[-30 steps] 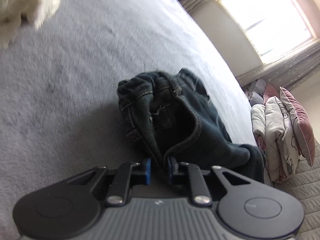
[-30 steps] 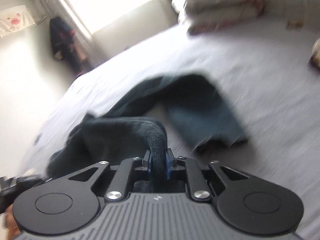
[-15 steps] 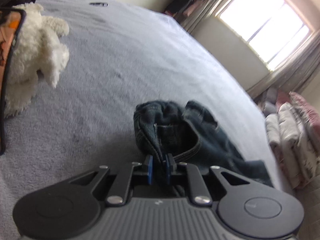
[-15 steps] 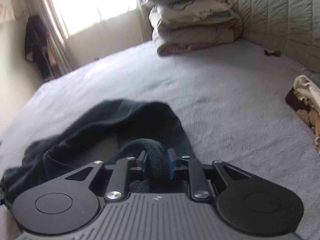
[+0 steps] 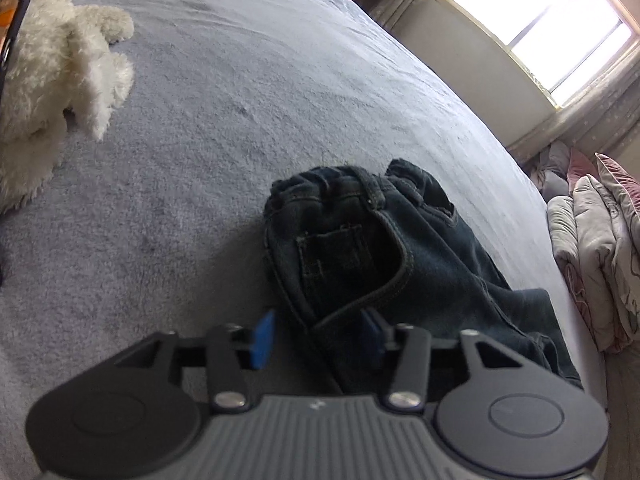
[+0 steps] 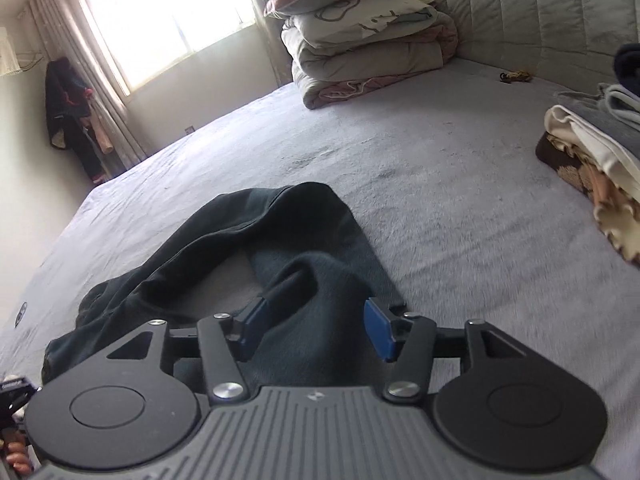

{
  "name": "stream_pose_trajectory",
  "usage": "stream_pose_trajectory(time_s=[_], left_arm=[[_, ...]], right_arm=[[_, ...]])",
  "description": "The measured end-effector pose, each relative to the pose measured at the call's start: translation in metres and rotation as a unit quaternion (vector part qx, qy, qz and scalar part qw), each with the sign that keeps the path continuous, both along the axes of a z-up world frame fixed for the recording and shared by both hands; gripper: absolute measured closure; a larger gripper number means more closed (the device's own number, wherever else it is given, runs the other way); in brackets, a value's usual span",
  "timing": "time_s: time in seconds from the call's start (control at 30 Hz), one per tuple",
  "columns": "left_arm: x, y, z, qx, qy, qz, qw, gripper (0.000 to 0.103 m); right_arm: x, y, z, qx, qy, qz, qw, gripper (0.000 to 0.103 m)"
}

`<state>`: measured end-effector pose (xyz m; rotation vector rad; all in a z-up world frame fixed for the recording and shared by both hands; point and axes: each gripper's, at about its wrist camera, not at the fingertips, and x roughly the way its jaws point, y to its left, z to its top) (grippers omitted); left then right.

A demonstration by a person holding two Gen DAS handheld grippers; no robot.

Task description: Fold clothes

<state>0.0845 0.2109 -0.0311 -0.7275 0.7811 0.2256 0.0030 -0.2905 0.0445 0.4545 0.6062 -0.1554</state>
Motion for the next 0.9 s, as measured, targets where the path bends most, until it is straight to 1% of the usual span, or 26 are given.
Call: stream_pose_trajectory(time_s=[0.1, 0.27, 0.33, 0.47, 0.53, 0.6, 0.67, 0.7, 0.73, 0.77, 0.8, 0.83, 0.9], left_arm=[[-0.008, -0.003, -0.003, -0.011, 0.004, -0.005, 0.9999, 0.052], [-0.015, -0.024, -0.010, -0.026, 0.013, -0.041, 0.9987, 0.051], [-0.016, -0.034, -0.013, -0.041, 0.014, -0.065, 0.9970, 0.051], [-0.016, -0.052, -0.022, -0.072, 0.012, -0.105, 0.9918, 0.051], [-0.017, -0.060, -0.026, -0.072, 0.008, -0.114, 0.9909, 0.051], [-0.018, -0.066, -0.026, -0.057, 0.000, -0.116, 0.9916, 0.052], [-0.019, -0.071, -0.026, -0.044, -0.009, -0.117, 0.9921, 0.052], [-0.019, -0.073, -0.026, -0.035, -0.013, -0.118, 0.9924, 0.055], [-0.019, -0.075, -0.025, -0.026, -0.016, -0.118, 0.9926, 0.059], [-0.020, -0.077, -0.024, -0.014, -0.020, -0.115, 0.9931, 0.069], [-0.021, -0.080, -0.022, 0.000, -0.024, -0.112, 0.9934, 0.083], [-0.022, -0.079, -0.019, 0.009, -0.030, -0.110, 0.9935, 0.085], [-0.026, -0.077, -0.011, 0.009, -0.048, -0.101, 0.9937, 0.090]], right_arm=[[-0.018, 0.012, -0.005, -0.003, 0.005, 0.001, 1.000, 0.044], [-0.043, 0.028, -0.025, -0.014, 0.013, -0.001, 1.000, 0.042], [-0.048, 0.032, -0.036, -0.015, 0.016, 0.001, 1.000, 0.042], [-0.044, 0.038, -0.054, -0.011, 0.019, -0.001, 1.000, 0.042], [-0.039, 0.041, -0.059, -0.005, 0.012, 0.005, 1.000, 0.042], [-0.033, 0.046, -0.062, -0.009, -0.005, 0.005, 1.000, 0.043], [-0.026, 0.050, -0.066, -0.020, -0.012, 0.003, 1.000, 0.043], [-0.022, 0.052, -0.069, -0.024, -0.010, 0.001, 1.000, 0.045], [-0.020, 0.053, -0.072, -0.027, -0.010, 0.001, 1.000, 0.055], [-0.018, 0.054, -0.073, -0.035, -0.007, 0.001, 0.999, 0.063], [-0.017, 0.056, -0.073, -0.050, -0.001, 0.002, 0.999, 0.081], [-0.017, 0.057, -0.070, -0.068, 0.001, 0.002, 0.998, 0.085], [-0.018, 0.057, -0.063, -0.108, 0.005, -0.001, 0.994, 0.087]])
